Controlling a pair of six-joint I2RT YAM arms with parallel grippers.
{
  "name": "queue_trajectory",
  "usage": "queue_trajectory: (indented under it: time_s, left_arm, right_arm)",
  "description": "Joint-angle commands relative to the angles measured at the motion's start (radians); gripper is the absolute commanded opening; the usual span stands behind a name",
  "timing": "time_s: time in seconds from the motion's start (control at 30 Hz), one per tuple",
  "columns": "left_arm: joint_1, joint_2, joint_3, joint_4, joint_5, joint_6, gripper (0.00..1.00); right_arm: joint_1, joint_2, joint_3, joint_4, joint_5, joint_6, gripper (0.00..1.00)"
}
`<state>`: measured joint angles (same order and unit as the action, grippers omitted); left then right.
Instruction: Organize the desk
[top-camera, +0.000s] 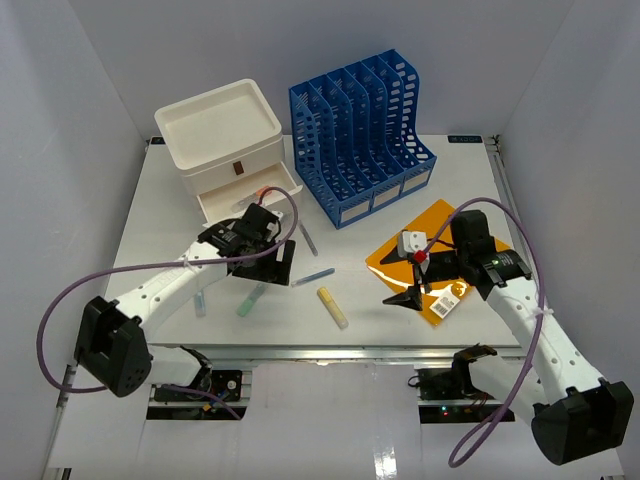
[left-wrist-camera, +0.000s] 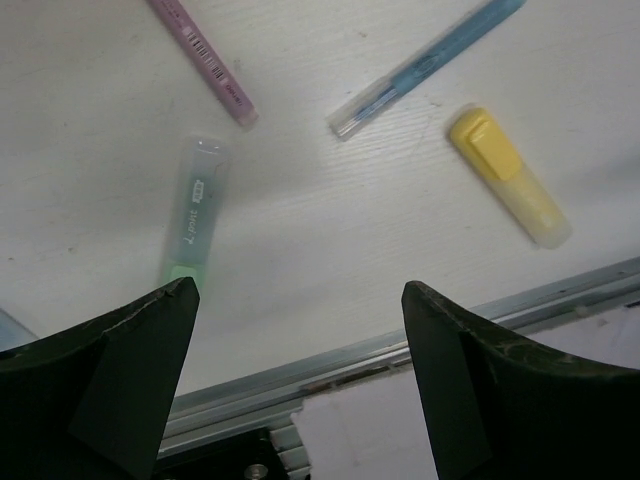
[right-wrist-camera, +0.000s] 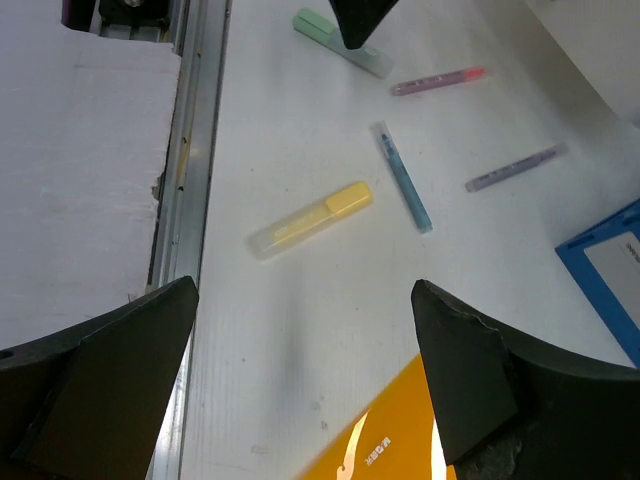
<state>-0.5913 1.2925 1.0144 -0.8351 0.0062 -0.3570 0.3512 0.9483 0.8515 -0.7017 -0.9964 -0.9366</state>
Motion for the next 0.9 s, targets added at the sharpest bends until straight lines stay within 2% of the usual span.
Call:
queue_trajectory:
  time_s: [0.0, 0.13, 0.27, 0.47, 0.87]
  left_arm:
    - [-0.024, 0.076, 0.01, -0.057, -0.153, 0.075, 0.94]
    - [-0.037, 0.094, -0.039, -0.002, -0.228, 0.12, 0.94]
    - [-0.039, 0.083, -0.109, 0.117, -0.262, 0.172, 0.93]
    - [-0.039, 0.118, -0.188, 0.244, -0.22, 0.252, 0.84]
    - [-0.018, 0.231, -0.171, 0.273, -0.151, 0.339, 0.68]
  right_arm:
    - [-0.137, -0.019, -0.064, 0.042, -0.204, -0.059, 0.94]
    - [-0.228, -0.022, -0.11, 0.035, -0.279, -0.084, 0.94]
    - [-0.264, -0.043, -0.126, 0.034, -0.297, -0.084, 0.94]
    - [-0.28, -0.06, -0.138, 0.033, -0.294, -0.084, 0.93]
    - [-0.308, -0.079, -0.142, 0.033, -0.301, -0.077, 0.93]
